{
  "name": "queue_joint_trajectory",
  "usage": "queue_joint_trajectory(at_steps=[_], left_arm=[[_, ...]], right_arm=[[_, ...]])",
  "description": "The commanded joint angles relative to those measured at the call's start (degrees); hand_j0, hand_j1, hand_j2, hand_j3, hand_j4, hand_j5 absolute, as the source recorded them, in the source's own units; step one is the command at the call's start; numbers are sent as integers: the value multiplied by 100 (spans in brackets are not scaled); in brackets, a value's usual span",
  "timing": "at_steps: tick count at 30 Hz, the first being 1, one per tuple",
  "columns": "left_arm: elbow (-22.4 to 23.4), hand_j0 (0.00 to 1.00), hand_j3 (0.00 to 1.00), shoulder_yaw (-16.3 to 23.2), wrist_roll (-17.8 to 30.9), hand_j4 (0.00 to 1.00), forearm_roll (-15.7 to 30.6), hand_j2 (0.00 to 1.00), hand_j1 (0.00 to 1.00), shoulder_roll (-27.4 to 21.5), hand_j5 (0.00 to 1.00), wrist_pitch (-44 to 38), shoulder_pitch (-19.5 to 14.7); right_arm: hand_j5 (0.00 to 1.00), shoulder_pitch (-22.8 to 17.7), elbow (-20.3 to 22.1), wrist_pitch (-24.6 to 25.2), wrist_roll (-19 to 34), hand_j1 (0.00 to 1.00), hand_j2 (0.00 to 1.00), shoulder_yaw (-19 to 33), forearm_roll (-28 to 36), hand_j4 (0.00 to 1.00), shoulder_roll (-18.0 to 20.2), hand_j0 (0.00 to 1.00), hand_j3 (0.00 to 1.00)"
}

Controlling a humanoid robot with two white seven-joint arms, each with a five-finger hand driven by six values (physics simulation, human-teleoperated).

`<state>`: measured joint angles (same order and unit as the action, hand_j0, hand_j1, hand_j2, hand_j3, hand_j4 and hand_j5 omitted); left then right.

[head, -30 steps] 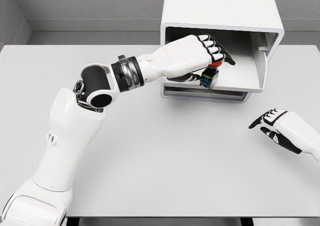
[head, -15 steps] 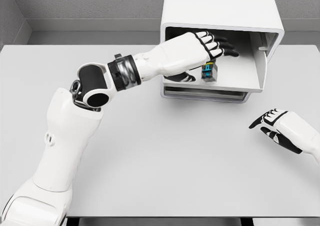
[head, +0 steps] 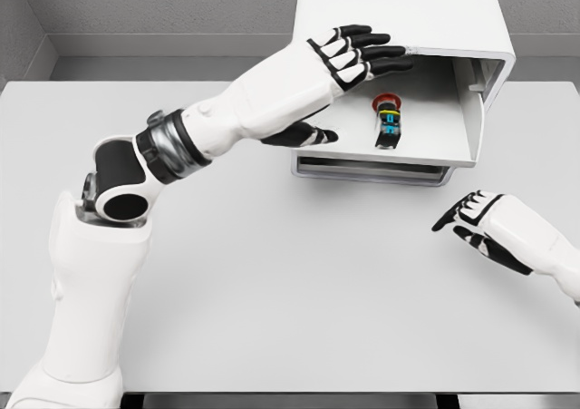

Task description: Slide open multi-storey tabletop storage cabinets and put open load switch and slide close multi-storey tabletop storage cabinets

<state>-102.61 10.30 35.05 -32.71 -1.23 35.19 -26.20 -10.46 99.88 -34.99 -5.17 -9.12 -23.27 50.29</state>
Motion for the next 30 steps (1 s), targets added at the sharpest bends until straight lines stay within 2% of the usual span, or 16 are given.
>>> queue_joint_trajectory(at_steps=[1, 4, 7, 11, 13, 15, 21, 22, 24, 30], left_arm=[[-58, 100, 100, -371, -5, 100, 626, 100, 100, -342, 100, -19, 18], [-58, 100, 100, -801, -5, 100, 1232, 100, 100, -1125, 100, -19, 405], [-58, 100, 100, -1724, -5, 100, 1513, 100, 100, -1828, 100, -19, 1222], [65, 100, 100, -2541, -5, 100, 1505, 100, 100, -2162, 100, -19, 2091], [302, 100, 100, -2647, -5, 100, 1496, 100, 100, -2206, 100, -19, 2294], [549, 100, 100, -2647, -5, 100, 1461, 100, 100, -2232, 100, -19, 2303], [628, 100, 100, -2647, -5, 100, 1364, 100, 100, -2320, 100, -19, 2268], [637, 100, 100, -2647, -5, 100, 1364, 100, 100, -2320, 100, -19, 2259], [637, 100, 100, -2647, -5, 100, 1373, 100, 100, -2268, 100, -19, 2268], [777, 100, 100, -2656, -5, 100, 1364, 100, 100, -2294, 100, -19, 2259]], right_arm=[[51, 0, 102, -1, 7, 51, 51, -2, 33, 51, 25, 51, 51], [53, 237, 120, -1, 7, 53, 53, -90, 42, 53, 60, 53, 53], [53, 615, 129, -1, 7, 53, 53, -389, 69, 53, 52, 53, 53], [53, 773, 129, -1, -2, 53, 53, -539, 104, 53, 34, 53, 53], [53, 1028, 120, -1, -11, 53, 53, -767, 104, 53, 8, 53, 53], [53, 1248, 102, -1, -11, 53, 53, -969, 95, 53, -45, 53, 53], [54, 1441, -82, -1, -2, 54, 54, -1154, 77, 54, -142, 54, 54], [54, 1503, -152, -1, -2, 54, 54, -1163, 69, 54, -142, 54, 54], [54, 1854, -513, -1, -2, 54, 54, -1496, 69, 54, -247, 54, 54], [55, 1942, -715, -1, 7, 55, 55, -1532, 69, 55, -300, 55, 55]])
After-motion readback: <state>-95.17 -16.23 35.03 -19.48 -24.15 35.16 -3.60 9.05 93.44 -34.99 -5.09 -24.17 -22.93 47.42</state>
